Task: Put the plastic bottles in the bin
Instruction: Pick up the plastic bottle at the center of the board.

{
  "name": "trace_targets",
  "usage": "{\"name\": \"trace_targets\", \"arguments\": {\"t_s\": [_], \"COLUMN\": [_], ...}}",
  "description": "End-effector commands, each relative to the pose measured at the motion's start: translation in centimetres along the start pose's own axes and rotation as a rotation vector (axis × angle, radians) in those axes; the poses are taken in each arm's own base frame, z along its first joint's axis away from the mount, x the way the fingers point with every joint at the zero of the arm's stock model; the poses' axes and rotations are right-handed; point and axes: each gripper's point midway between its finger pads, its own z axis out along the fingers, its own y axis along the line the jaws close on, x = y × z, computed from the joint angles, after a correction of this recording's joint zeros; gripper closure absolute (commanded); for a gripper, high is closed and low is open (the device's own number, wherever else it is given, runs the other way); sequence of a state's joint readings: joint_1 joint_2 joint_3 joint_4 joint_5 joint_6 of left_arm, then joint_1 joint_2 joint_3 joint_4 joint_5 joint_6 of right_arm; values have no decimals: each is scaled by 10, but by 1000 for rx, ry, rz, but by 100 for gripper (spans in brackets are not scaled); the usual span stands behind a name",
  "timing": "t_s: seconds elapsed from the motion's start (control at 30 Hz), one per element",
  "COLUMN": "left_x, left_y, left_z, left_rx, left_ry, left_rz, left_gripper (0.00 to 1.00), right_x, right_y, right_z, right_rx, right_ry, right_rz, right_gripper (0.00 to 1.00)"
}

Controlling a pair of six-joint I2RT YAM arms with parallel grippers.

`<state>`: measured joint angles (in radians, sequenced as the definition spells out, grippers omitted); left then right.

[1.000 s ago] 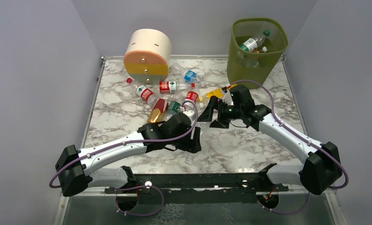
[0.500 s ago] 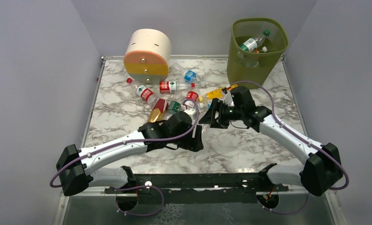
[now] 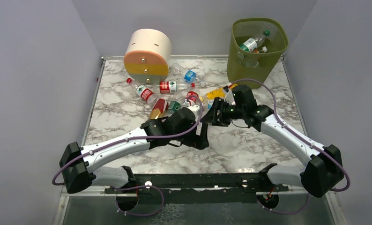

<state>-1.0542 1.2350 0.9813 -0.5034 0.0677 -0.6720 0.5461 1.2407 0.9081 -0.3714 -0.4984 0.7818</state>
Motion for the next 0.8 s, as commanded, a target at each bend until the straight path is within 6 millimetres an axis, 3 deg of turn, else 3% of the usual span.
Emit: {"name": "trace_targets", "arguments": {"t_s": [0.0,0.13,0.47,0.6,0.77], "left_x": [-26,-34,-59,-62,-52], "left_y": [-26,-24,-17,-6,6], "left_z": [-26,-51,-123,-142,-142], "left_rx": [80,55,-34,-87,-123], "left_ry": [-83,-118,-242,-284,-276], "left_rz": [58,75,-13,-44,-69], "left_gripper": [7,1,1,1,1], "right_x": [-22,-34,-71,-102,-153], "right_y": [10,11,6,9,19], "right_z": [-7,-8,-21,-34,-57], "right_rx": [29,48,80,73,51], "right_ry": [-66,-87,-154,-200,-280], "right_rz": [-62,-81,-92,-93,-101], "right_gripper": [50,50,51,51,51]}}
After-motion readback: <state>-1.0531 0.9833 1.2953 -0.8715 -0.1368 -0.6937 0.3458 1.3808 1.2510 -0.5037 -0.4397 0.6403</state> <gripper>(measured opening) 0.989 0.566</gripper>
